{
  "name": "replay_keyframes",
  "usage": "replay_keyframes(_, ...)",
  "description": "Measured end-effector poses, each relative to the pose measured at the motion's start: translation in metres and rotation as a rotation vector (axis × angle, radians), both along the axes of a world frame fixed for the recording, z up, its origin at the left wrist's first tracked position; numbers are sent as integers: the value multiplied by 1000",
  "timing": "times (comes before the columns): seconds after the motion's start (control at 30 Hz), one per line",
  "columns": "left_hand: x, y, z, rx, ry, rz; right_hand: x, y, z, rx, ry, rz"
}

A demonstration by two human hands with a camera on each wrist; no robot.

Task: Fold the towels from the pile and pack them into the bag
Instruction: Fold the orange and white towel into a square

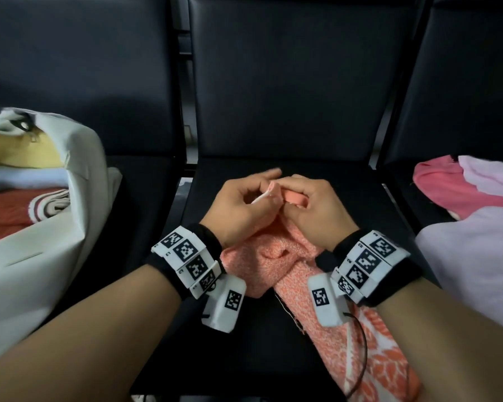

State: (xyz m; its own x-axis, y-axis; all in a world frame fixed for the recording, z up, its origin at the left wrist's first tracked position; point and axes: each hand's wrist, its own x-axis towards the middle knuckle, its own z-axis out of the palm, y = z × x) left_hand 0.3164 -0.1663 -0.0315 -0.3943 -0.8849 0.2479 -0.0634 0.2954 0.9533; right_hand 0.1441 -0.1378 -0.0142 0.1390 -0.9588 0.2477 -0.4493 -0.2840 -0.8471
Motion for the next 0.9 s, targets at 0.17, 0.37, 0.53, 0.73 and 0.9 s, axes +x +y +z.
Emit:
replay_keyframes(0.17, 4, 0, 0, -87, -225, 103, -5, 0, -2, 4, 69, -95)
replay_keyframes(0.37, 7, -4, 2, -129, -307, 343, -12, -5, -5, 19, 139, -228)
replay_keyframes(0.53, 13, -8, 6, -158, -320, 568, -18, -8, -6, 37, 94, -292)
replay_keyframes(0.73, 19, -13, 7, -145, -306, 646, -23, -11, -9, 56, 49, -277)
replay_keyframes(0.9, 21, -15, 7, -103, -278, 708, -19, -12, -10, 85, -28, -234)
